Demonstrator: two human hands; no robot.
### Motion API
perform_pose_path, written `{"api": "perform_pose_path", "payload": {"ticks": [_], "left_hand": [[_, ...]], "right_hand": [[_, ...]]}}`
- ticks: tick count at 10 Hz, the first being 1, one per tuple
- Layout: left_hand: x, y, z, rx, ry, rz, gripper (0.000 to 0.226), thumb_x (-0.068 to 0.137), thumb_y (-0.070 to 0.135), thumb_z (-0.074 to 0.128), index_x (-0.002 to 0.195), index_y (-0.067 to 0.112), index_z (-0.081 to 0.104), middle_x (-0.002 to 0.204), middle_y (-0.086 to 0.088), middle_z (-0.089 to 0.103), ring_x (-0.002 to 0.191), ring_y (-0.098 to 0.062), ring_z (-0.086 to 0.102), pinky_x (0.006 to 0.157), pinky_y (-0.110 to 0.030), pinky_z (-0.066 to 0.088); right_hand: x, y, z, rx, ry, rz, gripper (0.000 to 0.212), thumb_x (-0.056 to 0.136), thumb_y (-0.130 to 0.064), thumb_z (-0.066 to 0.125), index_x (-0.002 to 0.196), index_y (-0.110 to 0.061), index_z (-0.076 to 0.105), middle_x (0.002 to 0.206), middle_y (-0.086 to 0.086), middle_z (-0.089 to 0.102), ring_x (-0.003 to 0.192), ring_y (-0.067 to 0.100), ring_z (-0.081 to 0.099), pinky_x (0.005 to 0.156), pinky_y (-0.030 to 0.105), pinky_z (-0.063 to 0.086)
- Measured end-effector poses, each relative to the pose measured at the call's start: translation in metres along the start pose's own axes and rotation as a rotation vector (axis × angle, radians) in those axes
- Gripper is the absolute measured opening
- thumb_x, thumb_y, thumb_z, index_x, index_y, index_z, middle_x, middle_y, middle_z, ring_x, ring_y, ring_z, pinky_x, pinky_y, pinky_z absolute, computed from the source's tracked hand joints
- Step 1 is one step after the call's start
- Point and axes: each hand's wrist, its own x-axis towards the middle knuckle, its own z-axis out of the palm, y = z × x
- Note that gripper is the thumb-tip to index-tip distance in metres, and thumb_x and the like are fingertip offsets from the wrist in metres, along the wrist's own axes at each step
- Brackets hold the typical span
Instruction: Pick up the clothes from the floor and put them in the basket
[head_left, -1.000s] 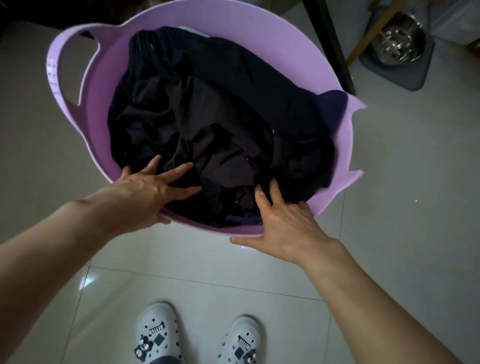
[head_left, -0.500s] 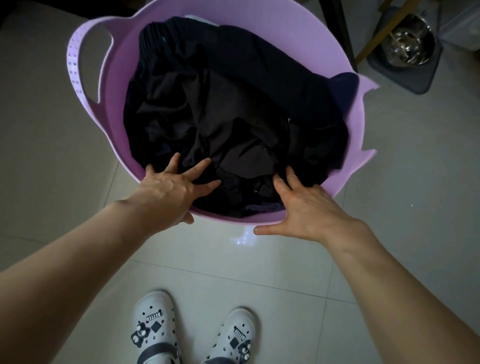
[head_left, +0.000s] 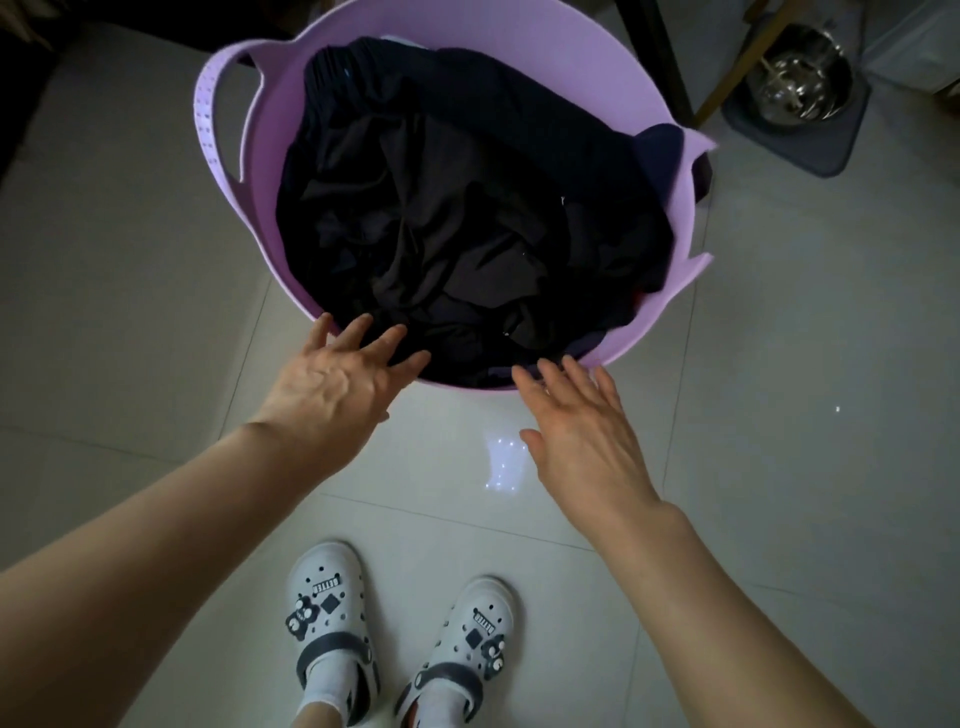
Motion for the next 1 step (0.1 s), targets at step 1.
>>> {"api": "perform_pose_path", "payload": {"ticks": [1], "left_hand": [[-0.0299, 0.0095, -0.0099, -0.005, -0.023, 0.005, 0.069, 0.097, 0.037, 0.044, 0.150, 0.032, 0.001, 0.160, -0.004, 0.004, 0.146, -0.030, 0.005, 0.116, -0.054, 0.010]], "right_hand": [[-0.0256, -0.0053, -0.0146, 0.006, 0.023, -0.015, 0.069, 0.082, -0.023, 0.073, 0.143, -0.017, 0.042, 0.145, 0.015, 0.045, 0.137, 0.036, 0.036, 0.113, 0.054, 0.023]]}}
